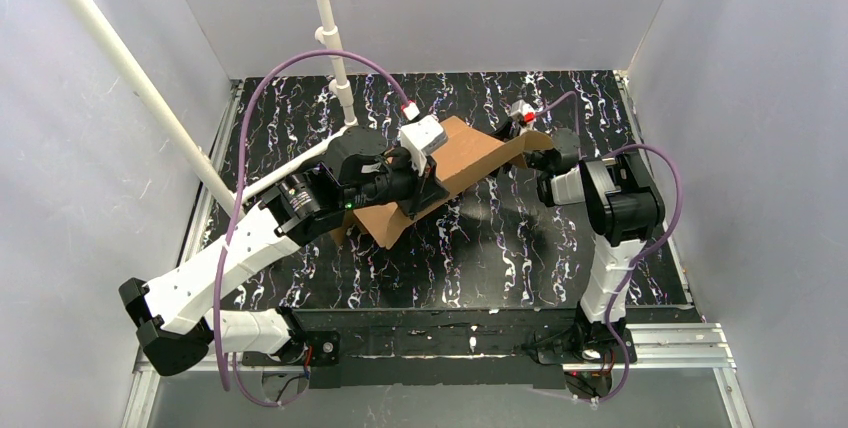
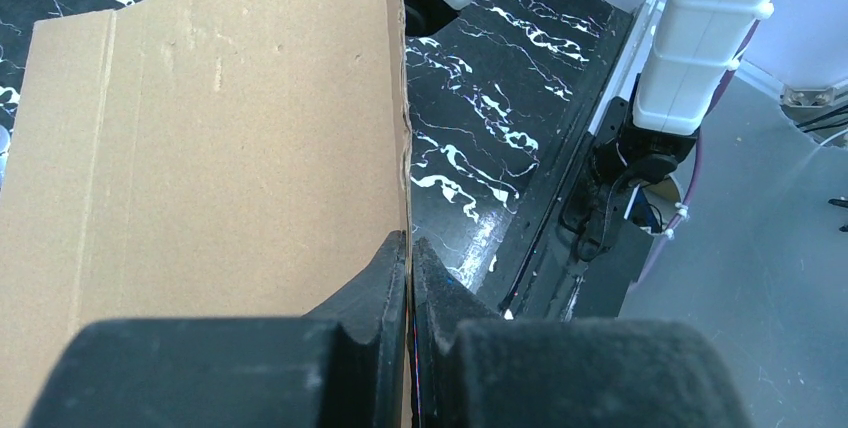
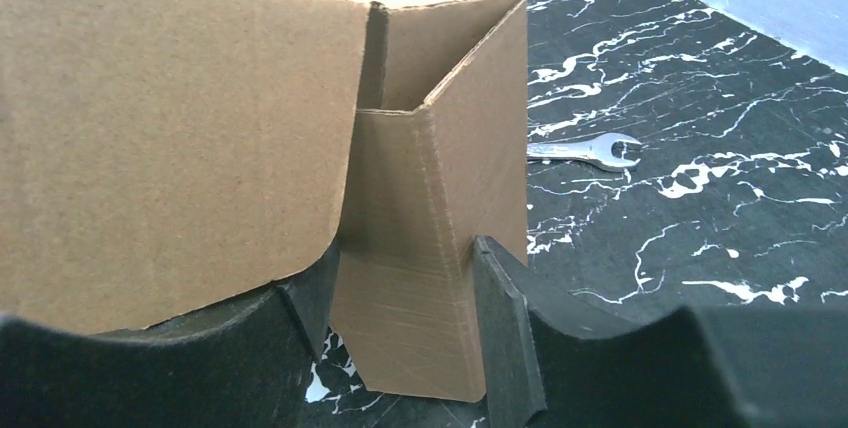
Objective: Fold the paper box
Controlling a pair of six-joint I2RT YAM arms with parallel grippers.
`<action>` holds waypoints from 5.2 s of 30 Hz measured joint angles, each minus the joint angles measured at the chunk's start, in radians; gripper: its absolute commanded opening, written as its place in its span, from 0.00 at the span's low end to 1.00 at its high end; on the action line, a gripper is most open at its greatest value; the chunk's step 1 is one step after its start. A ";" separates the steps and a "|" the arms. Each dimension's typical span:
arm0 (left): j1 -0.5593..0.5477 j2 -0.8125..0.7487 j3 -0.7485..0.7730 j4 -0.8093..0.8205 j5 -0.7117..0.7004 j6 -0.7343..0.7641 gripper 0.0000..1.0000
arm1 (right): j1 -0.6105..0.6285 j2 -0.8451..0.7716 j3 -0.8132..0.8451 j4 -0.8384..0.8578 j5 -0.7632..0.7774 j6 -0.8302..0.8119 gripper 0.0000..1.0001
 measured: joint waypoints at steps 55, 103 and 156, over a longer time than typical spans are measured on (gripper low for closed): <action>0.124 0.068 0.009 -0.035 0.146 -0.069 0.00 | 0.076 0.179 0.122 0.089 0.162 -0.035 0.74; 0.157 0.068 -0.002 0.024 0.172 -0.146 0.00 | 0.132 0.319 0.219 0.109 0.290 0.121 0.09; 0.169 -0.085 -0.269 0.190 0.015 -0.203 0.00 | 0.077 -0.482 0.094 -1.972 0.523 -0.875 0.54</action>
